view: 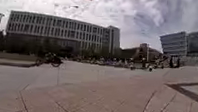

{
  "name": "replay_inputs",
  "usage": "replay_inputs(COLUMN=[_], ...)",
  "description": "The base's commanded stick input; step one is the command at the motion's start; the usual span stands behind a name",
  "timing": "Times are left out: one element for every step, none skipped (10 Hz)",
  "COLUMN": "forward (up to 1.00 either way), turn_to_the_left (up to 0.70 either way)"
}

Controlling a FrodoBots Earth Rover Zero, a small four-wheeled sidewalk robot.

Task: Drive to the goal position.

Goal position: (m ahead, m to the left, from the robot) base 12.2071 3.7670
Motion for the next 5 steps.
replay_inputs(forward=[0.70,0.70,0.70,0.70,0.70], turn_to_the_left=[0.00,0.00,0.00,0.00,0.00])
